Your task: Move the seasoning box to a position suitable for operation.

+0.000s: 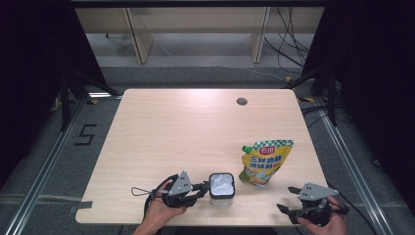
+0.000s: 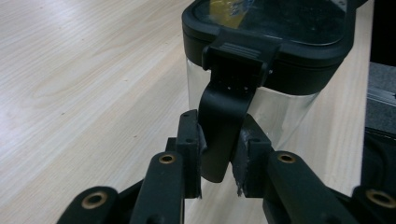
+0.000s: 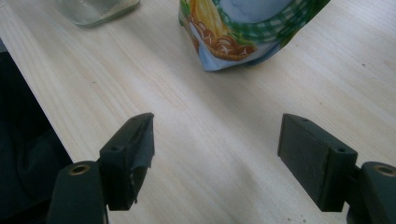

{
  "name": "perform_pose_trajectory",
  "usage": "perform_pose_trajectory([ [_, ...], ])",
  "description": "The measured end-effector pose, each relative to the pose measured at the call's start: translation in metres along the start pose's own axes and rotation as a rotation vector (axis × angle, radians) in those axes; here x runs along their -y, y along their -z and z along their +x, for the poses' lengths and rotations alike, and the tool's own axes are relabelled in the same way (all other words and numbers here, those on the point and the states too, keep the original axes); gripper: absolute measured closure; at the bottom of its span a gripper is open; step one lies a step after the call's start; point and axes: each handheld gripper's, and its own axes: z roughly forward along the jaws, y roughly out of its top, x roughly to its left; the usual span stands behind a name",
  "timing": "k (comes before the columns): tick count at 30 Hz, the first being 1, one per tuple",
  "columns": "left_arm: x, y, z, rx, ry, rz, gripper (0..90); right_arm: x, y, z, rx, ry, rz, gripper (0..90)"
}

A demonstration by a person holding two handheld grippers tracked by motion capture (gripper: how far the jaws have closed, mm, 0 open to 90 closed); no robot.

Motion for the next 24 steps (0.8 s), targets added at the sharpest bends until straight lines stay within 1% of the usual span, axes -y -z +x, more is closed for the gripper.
perform_pose_trajectory([
  [1,0.0,0.0,0.0,0.004,-0.015,0.011,73.9,0.0,0.0,0.0,0.005,0.002,0.003,28.0],
  [2,0.0,0.0,-0.001,0.004,-0.002,0.012,73.9,0.0,-0.001,0.0,0.005,0.01,-0.002,28.1],
  [3,0.0,0.0,-0.001,0.004,-0.002,0.012,73.8,0.0,0.0,0.0,0.003,-0.003,0.004,28.1],
  [4,0.0,0.0,0.0,0.011,0.002,0.008,73.7,0.0,0.0,0.001,-0.002,-0.004,-0.002,28.1],
  [5,0.0,0.0,0.0,0.011,0.002,0.008,73.7,0.0,0.0,0.001,-0.002,-0.004,-0.002,28.1],
  [6,0.0,0.0,-0.001,0.012,0.006,0.008,73.5,0.0,0.0,0.0,-0.005,0.006,-0.005,28.1],
  [7,-0.001,0.002,0.0,0.009,-0.006,0.03,73.4,0.0,0.0,0.0,-0.005,0.006,-0.005,28.1],
  [9,-0.001,0.001,-0.001,0.011,0.002,0.025,73.2,0.0,0.0,0.0,-0.005,0.007,-0.006,28.1],
  [10,-0.001,0.001,0.0,0.023,0.004,0.028,73.2,0.0,0.0,0.0,-0.005,0.002,-0.002,28.1],
  [11,-0.001,0.001,0.0,0.023,0.004,0.028,73.1,0.0,-0.001,0.0,-0.002,0.008,0.0,28.1],
  [12,0.0,0.001,-0.001,0.03,0.015,0.012,73.1,0.0,-0.001,0.0,-0.002,0.008,0.0,28.1],
  [13,0.001,0.001,-0.002,0.038,0.019,0.009,72.9,0.0,0.0,0.0,-0.003,0.004,-0.001,28.1],
  [14,0.001,0.002,-0.001,0.039,0.0,0.013,72.6,0.0,0.0,0.0,0.001,0.0,0.002,28.1],
  [15,0.001,0.003,0.0,0.051,0.0,0.019,72.2,0.0,0.0,0.0,0.003,0.005,0.001,28.1],
  [16,0.0,0.004,-0.001,0.029,0.045,0.006,62.9,0.0,-0.001,0.0,0.001,0.012,0.0,28.1],
  [17,0.0,0.004,-0.001,0.029,0.045,0.006,55.9,0.0,-0.001,0.0,0.001,0.012,0.0,28.1],
  [18,0.0,0.005,-0.001,0.014,0.038,-0.001,55.9,0.0,-0.001,0.0,0.002,0.015,0.004,28.1],
  [19,-0.002,0.009,-0.002,0.006,0.047,-0.017,49.3,0.0,-0.001,-0.001,0.002,0.024,0.003,28.1],
  [20,-0.003,0.013,-0.004,0.011,0.054,-0.02,43.0,0.0,-0.001,0.0,-0.003,0.018,0.001,28.1],
  [21,-0.004,0.017,-0.005,0.01,0.047,-0.027,36.7,0.0,0.0,0.0,-0.001,0.01,0.002,28.1],
  [22,-0.004,0.02,-0.006,0.0,0.032,-0.018,35.4,0.0,-0.001,-0.001,-0.001,0.023,-0.005,28.0],
  [23,-0.003,0.022,-0.01,-0.004,0.059,-0.024,35.4,0.0,-0.001,-0.001,-0.001,0.023,-0.005,28.0],
  [24,-0.001,0.026,-0.014,-0.01,0.058,-0.008,34.0,0.0,-0.001,0.0,-0.001,0.024,-0.004,28.1],
])
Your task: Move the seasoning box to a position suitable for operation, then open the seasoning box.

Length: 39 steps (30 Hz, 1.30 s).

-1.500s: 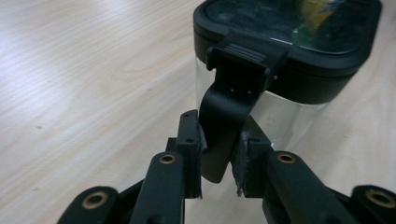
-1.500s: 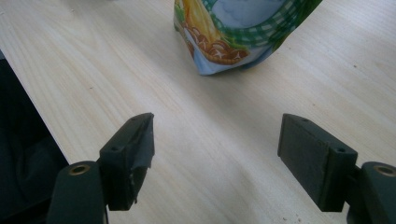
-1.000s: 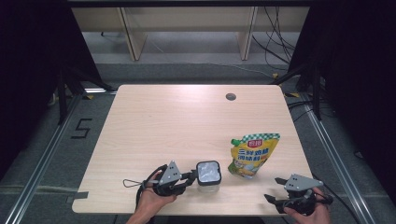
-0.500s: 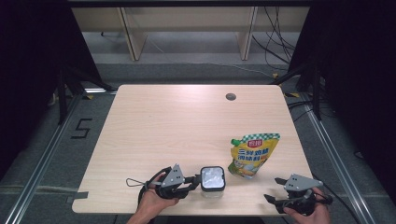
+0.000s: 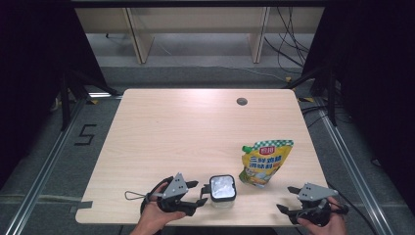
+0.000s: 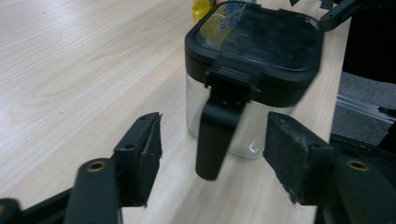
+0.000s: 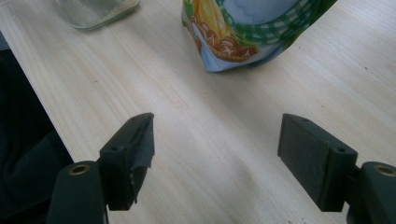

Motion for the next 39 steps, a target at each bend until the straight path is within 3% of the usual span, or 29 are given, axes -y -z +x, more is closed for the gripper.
perform_pose_trajectory([
  [4,0.009,0.006,-0.01,-0.029,-0.005,0.041,31.3,0.0,0.0,0.001,-0.004,-0.003,0.005,28.1],
  [10,0.012,0.01,-0.011,-0.041,-0.007,0.035,33.8,0.0,0.0,0.001,-0.001,0.004,0.0,28.1],
  [11,0.012,0.009,-0.012,-0.046,0.024,0.023,33.7,0.0,0.0,0.002,-0.004,-0.007,0.0,28.2],
  [14,0.01,0.014,-0.009,-0.054,0.015,0.022,33.8,-0.001,0.0,0.002,-0.003,-0.006,-0.001,28.2],
  [17,0.007,0.017,-0.008,-0.052,0.056,-0.025,35.0,0.0,0.0,0.002,-0.002,-0.013,0.006,28.3],
  [18,0.005,0.02,-0.008,-0.054,0.067,-0.017,36.2,0.0,0.0,0.003,-0.005,-0.017,0.002,28.3],
  [19,0.004,0.021,-0.008,-0.042,0.066,-0.038,42.7,0.0,0.0,0.002,-0.005,-0.01,-0.006,28.7],
  [20,0.003,0.022,-0.007,-0.035,0.059,-0.058,42.7,0.0,0.0,0.002,-0.005,-0.01,-0.006,28.7],
  [21,0.002,0.024,-0.009,-0.04,0.075,-0.076,53.0,-0.001,0.0,0.002,-0.009,-0.015,-0.013,29.0],
  [24,-0.002,0.029,-0.008,-0.097,0.021,-0.132,64.0,-0.001,0.0,0.002,-0.014,-0.021,-0.022,29.1],
  [25,-0.003,0.029,-0.007,-0.097,0.02,-0.152,71.0,-0.001,0.001,0.005,-0.02,-0.052,-0.012,29.3],
  [26,-0.005,0.029,-0.006,-0.103,0.014,-0.157,76.6,-0.001,0.0,0.003,-0.016,-0.027,-0.017,29.3],
  [27,-0.007,0.027,-0.004,-0.098,0.034,-0.172,81.2,-0.001,0.0,0.004,-0.019,-0.041,-0.021,29.3],
  [28,-0.009,0.027,-0.003,-0.109,0.025,-0.162,86.9,-0.001,0.001,0.004,-0.018,-0.032,-0.027,29.3],
  [30,-0.013,0.022,-0.003,-0.097,0.029,-0.167,88.9,-0.002,0.001,0.004,-0.02,-0.036,-0.03,29.3],
  [33,-0.016,0.016,-0.005,-0.086,-0.002,-0.147,89.1,-0.001,0.0,0.004,-0.017,-0.03,-0.025,29.3],
  [39,-0.025,0.01,-0.006,-0.059,0.017,-0.175,89.2,-0.001,0.0,0.003,-0.017,-0.026,-0.024,29.3],
])
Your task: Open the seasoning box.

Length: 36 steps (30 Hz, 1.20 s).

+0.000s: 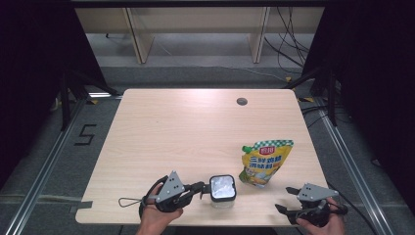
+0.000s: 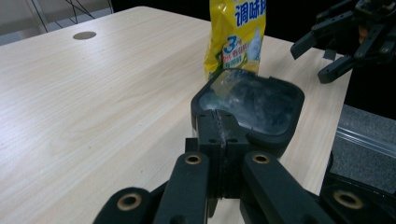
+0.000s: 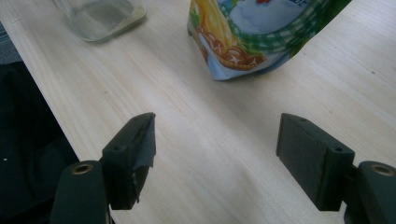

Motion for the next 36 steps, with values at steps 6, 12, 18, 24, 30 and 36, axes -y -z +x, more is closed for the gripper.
perform_pose_trajectory([
  [6,-0.003,-0.01,0.0,0.012,-0.01,0.025,89.2,0.0,0.0,0.002,-0.005,-0.017,0.0,29.3],
  [12,-0.001,-0.011,0.001,0.028,0.015,0.028,89.1,0.0,0.0,0.002,-0.008,-0.017,0.007,31.2],
  [18,0.0,-0.009,0.004,0.027,-0.014,0.028,89.0,0.0,-0.001,0.001,-0.011,0.011,-0.002,32.6],
  [24,0.002,-0.007,0.003,0.018,0.015,0.011,88.7,0.0,0.0,0.003,-0.008,0.008,0.001,33.9],
  [30,0.003,-0.007,0.004,0.023,-0.003,0.008,88.6,-0.001,0.0,0.003,-0.012,0.025,-0.012,34.4],
  [36,0.005,-0.007,0.002,0.011,0.02,-0.005,88.6,-0.002,0.001,0.006,-0.03,-0.005,-0.06,32.0],
])
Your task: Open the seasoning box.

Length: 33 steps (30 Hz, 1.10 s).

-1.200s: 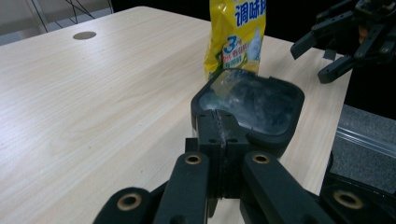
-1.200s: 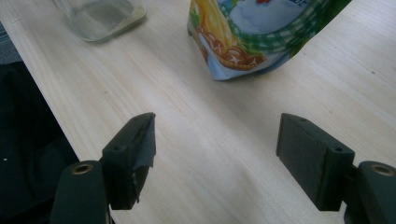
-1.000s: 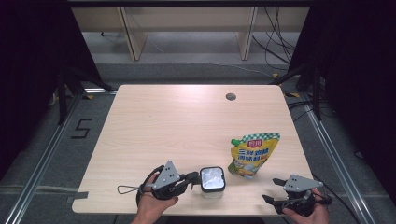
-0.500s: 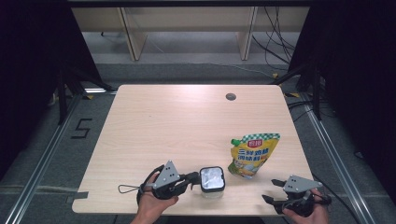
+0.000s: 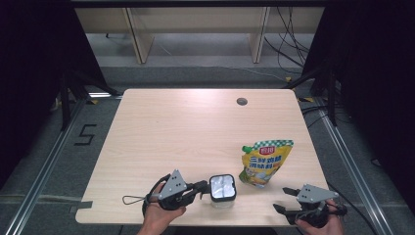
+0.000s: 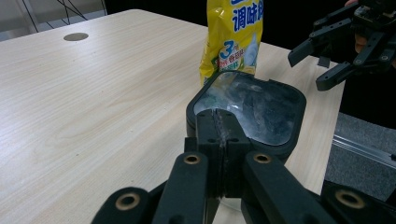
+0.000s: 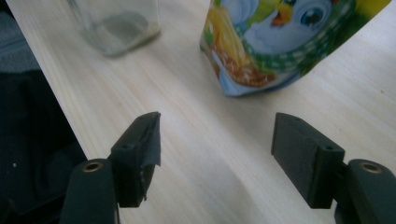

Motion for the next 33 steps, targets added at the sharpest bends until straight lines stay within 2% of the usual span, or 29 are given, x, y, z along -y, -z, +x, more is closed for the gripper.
perform_pose_trajectory([
  [2,0.0,0.0,0.0,0.003,-0.005,0.001,88.7,-0.002,0.001,-0.001,-0.005,0.007,-0.05,28.3],
  [3,0.001,0.0,0.001,0.005,0.0,0.001,88.7,-0.004,0.001,0.0,-0.027,0.006,-0.094,26.7],
  [4,0.001,0.0,0.001,0.005,0.003,-0.001,88.7,-0.005,0.002,0.003,-0.034,0.002,-0.104,26.8],
  [5,0.001,0.0,0.001,0.002,0.011,-0.006,88.7,-0.005,0.002,0.003,-0.034,0.002,-0.104,26.8],
  [7,0.002,0.0,0.001,0.001,0.006,-0.008,88.7,-0.01,0.0,0.009,-0.044,0.053,-0.104,35.5],
  [8,0.002,0.001,0.001,0.002,0.005,-0.008,88.7,-0.01,0.0,0.009,-0.044,0.053,-0.104,35.5],
  [10,0.002,0.0,0.001,0.008,0.005,-0.011,88.8,-0.013,-0.001,0.013,-0.059,0.077,-0.096,44.3],
  [13,0.003,0.0,0.0,0.001,0.016,-0.013,88.8,-0.02,-0.004,0.019,-0.057,0.126,-0.12,55.7],
  [15,0.002,0.0,0.001,0.008,-0.001,-0.011,88.7,-0.026,-0.006,0.023,-0.051,0.16,-0.128,59.1],
  [17,0.003,0.001,0.002,0.01,-0.001,-0.011,88.7,-0.032,-0.008,0.026,-0.054,0.186,-0.125,63.4],
  [18,0.003,0.001,0.002,0.013,-0.001,-0.012,88.7,-0.035,-0.01,0.027,-0.06,0.184,-0.125,66.2],
  [19,0.003,0.001,0.003,0.015,0.0,-0.013,88.7,-0.037,-0.011,0.029,-0.067,0.171,-0.122,67.3],
  [22,0.003,0.0,0.004,0.023,-0.001,-0.016,88.4,-0.048,-0.018,0.037,-0.066,0.231,-0.107,73.9],
  [24,0.003,0.001,0.003,0.021,-0.002,-0.013,88.4,-0.05,-0.02,0.04,-0.058,0.231,-0.109,74.6],
  [25,0.003,0.0,0.003,0.019,-0.003,-0.014,88.5,-0.053,-0.024,0.041,-0.062,0.258,-0.117,77.5],
  [28,0.004,0.0,0.003,0.022,-0.001,-0.02,88.4,-0.063,-0.031,0.046,-0.049,0.29,-0.112,80.8],
  [29,0.004,0.001,0.002,0.017,0.009,-0.015,88.4,-0.065,-0.033,0.047,-0.053,0.277,-0.113,81.3],
  [30,0.003,0.001,0.003,0.019,-0.013,-0.013,88.5,-0.069,-0.036,0.048,-0.053,0.285,-0.123,81.9],
  [31,0.003,0.001,0.003,0.014,-0.008,-0.012,88.5,-0.072,-0.038,0.048,-0.07,0.295,-0.131,82.8],
  [33,0.004,0.001,0.003,0.017,-0.014,-0.017,88.5,-0.077,-0.042,0.051,-0.075,0.308,-0.127,82.9],
])
